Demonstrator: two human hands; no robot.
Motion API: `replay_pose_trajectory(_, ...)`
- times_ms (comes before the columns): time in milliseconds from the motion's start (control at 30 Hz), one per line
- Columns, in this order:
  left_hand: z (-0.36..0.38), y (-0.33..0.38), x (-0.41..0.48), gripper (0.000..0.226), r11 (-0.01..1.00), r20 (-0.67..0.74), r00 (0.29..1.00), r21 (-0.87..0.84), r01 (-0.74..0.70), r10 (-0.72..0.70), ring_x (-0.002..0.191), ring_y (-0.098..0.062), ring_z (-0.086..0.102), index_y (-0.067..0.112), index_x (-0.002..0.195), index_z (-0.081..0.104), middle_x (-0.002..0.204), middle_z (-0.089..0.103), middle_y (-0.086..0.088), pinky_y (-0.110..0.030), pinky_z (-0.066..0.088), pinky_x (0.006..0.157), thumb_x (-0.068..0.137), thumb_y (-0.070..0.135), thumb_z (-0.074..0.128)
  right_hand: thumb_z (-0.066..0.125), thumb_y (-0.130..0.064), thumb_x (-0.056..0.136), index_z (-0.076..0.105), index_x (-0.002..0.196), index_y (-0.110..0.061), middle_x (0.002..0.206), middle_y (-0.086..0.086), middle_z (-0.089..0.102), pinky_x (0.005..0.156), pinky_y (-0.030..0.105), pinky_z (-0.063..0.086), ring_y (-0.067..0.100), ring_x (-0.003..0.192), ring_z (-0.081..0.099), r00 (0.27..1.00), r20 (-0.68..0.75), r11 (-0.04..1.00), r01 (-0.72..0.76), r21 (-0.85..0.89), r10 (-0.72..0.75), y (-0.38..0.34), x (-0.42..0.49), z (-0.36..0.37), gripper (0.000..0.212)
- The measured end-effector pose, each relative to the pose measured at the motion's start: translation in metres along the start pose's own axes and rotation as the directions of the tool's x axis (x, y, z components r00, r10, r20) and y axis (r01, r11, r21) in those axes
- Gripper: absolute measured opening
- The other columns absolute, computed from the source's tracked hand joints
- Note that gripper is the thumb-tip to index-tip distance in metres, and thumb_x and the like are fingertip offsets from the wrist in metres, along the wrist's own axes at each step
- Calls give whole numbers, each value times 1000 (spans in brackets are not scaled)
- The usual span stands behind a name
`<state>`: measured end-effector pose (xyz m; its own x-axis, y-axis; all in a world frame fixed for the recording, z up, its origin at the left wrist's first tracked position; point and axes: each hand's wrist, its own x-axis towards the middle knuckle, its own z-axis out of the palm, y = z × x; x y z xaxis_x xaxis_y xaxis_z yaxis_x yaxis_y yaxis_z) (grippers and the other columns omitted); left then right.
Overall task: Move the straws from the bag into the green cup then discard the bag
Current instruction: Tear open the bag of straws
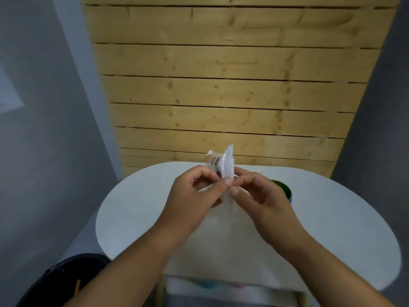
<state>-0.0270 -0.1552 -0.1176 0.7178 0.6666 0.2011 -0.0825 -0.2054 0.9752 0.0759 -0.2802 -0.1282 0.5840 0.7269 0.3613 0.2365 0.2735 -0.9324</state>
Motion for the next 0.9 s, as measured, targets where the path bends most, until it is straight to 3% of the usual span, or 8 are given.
replay_pose_trajectory(67, -3, 0, 0, 19, 999, 23, 999, -45, 29, -28, 87, -15, 77, 8, 88, 71, 89, 79, -1, -39, 66, 76, 86, 25, 80, 72, -24, 83, 75, 84, -24, 124, -12, 71, 91, 21, 54, 7, 118, 64, 1000, -5, 999, -5, -36, 5, 2, 4, -1, 3)
replay_pose_trajectory(167, -7, -2, 0, 22, 998, 42, 998, -35, 46, -45, 86, -15, 77, 8, 89, 71, 86, 79, 0, -33, 66, 73, 84, 27, 81, 75, -16, 83, 76, 84, -26, 122, -14, 71, 94, 28, 55, 6, 117, 64, 999, 3, 995, -33, -99, 34, 7, 8, 0, 10)
replay_pose_trajectory(367, -15, -7, -1, 11, 992, 69, 994, -82, 94, -88, 88, -15, 78, 10, 88, 75, 89, 80, 1, -32, 65, 72, 88, 21, 77, 77, -31, 69, 79, 84, -27, 121, -13, 71, 95, 29, 56, 7, 118, 64, 998, 11, 993, -58, -106, 59, 8, 6, 4, 16)
replay_pose_trajectory(533, -17, -10, -5, 10, 997, 80, 995, -51, 59, -55, 88, -10, 77, 14, 92, 77, 90, 80, 6, -27, 63, 69, 89, 23, 76, 77, -34, 66, 80, 82, -29, 119, -11, 73, 100, 39, 53, 8, 113, 66, 994, -43, 988, -102, -115, 97, 3, 3, 6, 17)
replay_pose_trajectory(667, -15, -12, -5, 4, 999, 68, 997, -18, 37, -36, 90, -8, 76, 19, 92, 78, 92, 79, 10, -25, 63, 68, 90, 22, 76, 80, -20, 77, 80, 79, -28, 119, -8, 73, 102, 45, 51, 14, 114, 66, 987, -69, 982, -153, -111, 147, 4, 3, 7, 8)
replay_pose_trajectory(733, -14, -14, -6, 4, 1000, 49, 999, 15, 20, -21, 93, -7, 76, 21, 92, 79, 94, 79, 9, -26, 64, 69, 91, 21, 75, 78, -16, 82, 80, 74, -26, 118, -9, 72, 100, 42, 52, 13, 113, 66, 984, -87, 974, -166, -152, 154, 5, 3, 7, 14)
replay_pose_trajectory(900, -8, -17, -10, 9, 991, 33, 999, 133, -25, 21, 107, -18, 72, 21, 98, 78, 111, 75, 6, -36, 66, 78, 94, 23, 72, 72, -19, 88, 72, 78, -26, 117, -16, 65, 85, 20, 56, 3, 111, 60, 990, -95, 935, -131, -330, 105, 6, 0, 12, 13)
